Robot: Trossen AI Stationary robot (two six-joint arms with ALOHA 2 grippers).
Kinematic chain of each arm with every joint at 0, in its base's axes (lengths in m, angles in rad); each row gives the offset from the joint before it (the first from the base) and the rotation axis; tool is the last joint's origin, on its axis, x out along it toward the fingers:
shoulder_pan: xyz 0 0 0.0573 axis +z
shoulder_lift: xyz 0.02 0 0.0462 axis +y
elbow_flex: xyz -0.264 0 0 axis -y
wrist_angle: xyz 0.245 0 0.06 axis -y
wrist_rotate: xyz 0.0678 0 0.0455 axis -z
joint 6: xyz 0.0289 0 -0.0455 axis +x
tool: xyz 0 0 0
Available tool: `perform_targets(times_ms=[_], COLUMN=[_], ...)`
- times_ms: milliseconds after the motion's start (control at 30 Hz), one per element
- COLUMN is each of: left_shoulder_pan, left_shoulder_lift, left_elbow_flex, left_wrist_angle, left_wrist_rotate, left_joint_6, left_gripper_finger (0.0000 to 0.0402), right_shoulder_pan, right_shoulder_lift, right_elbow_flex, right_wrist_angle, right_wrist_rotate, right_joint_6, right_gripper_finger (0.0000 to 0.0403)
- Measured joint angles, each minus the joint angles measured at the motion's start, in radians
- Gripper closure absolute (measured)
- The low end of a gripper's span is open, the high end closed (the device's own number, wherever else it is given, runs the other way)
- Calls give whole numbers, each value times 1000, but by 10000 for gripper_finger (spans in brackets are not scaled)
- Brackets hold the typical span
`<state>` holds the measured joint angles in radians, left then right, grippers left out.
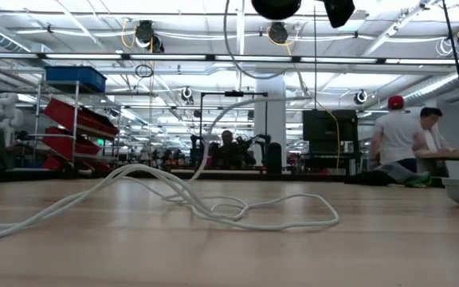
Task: Coil cords
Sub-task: Uncoil the white cable wire from the spool
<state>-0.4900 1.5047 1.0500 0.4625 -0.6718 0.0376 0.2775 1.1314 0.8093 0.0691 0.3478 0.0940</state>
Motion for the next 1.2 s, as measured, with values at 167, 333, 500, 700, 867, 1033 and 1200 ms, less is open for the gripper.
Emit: perform_targets(times_ms=[167,333,500,700,867,1033,1200], left_shoulder_pan=[14,20,29,47,50,50,50], left_shoulder_lift=[49,106,173,222,222,224,224], left_elbow_flex=[0,0,0,0,0,0,0], left_wrist_angle=[49,104,101,98,36,-47,-68], left_wrist_rotate=[99,183,198,198,198,196,207], left_joint_6=[-4,-6,-28,-36,-58,-59,-59], left_gripper_finger=[398,398,398,398,398,392,390], right_shoulder_pan=[-1,-2,-2,-2,-1,-1,6], right_shoulder_lift=[49,68,68,68,68,54,25], right_elbow_flex=[0,0,0,0,0,0,0], right_wrist_angle=[88,99,108,140,150,141,126], right_wrist_rotate=[70,135,160,162,152,148,144], right_joint_6=[-2,0,-1,-24,-26,-27,-27], right_gripper_finger=[403,403,403,403,403,403,403])
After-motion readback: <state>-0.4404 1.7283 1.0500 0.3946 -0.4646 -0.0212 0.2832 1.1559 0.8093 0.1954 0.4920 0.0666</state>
